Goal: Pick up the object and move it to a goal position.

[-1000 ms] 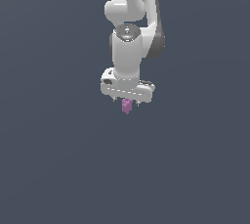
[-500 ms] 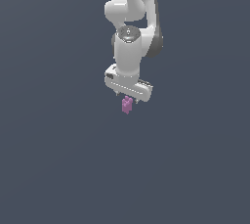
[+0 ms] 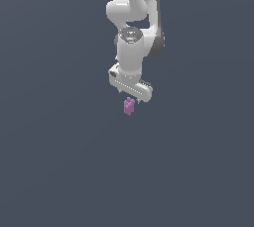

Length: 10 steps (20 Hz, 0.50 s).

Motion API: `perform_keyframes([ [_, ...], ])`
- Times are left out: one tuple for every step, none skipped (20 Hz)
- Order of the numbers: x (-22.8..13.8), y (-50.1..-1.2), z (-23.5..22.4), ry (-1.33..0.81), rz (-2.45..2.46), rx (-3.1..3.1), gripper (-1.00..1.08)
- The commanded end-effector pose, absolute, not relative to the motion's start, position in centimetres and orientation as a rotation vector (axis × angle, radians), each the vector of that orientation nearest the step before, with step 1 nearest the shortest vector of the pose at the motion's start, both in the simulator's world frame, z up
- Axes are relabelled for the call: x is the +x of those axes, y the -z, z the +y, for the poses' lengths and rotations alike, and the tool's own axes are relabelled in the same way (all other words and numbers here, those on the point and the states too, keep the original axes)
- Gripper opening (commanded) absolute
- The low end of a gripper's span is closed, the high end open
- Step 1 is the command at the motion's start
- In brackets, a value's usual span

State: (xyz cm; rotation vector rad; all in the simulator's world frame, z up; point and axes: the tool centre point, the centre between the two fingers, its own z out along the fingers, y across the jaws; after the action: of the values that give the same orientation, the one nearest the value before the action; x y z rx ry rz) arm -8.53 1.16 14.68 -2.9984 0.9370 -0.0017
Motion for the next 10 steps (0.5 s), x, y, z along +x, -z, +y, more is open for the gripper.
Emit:
perform_keyframes([
  [-8.8,-14.6,1.2,0.000,0.958,-2.992,1.00],
  [-8.8,-14.6,1.2,0.000,0.961,-2.991,1.00],
  [-8.8,-14.6,1.2,0.000,0.962,-2.991,1.00],
  [-8.7,-14.6,1.2,0.000,0.955,-2.993,1.00],
  [-8.7,-14.6,1.2,0.000,0.955,-2.993,1.00],
  [-8.7,-14.5,1.2,0.000,0.955,-2.993,1.00],
  [-8.8,-14.3,1.2,0.000,0.955,-2.993,1.00],
  [-8.8,-14.1,1.2,0.000,0.955,-2.993,1.00],
  [-8.8,-13.8,1.2,0.000,0.956,-2.993,1.00],
  [-8.8,-13.4,1.2,0.000,0.956,-2.993,1.00],
])
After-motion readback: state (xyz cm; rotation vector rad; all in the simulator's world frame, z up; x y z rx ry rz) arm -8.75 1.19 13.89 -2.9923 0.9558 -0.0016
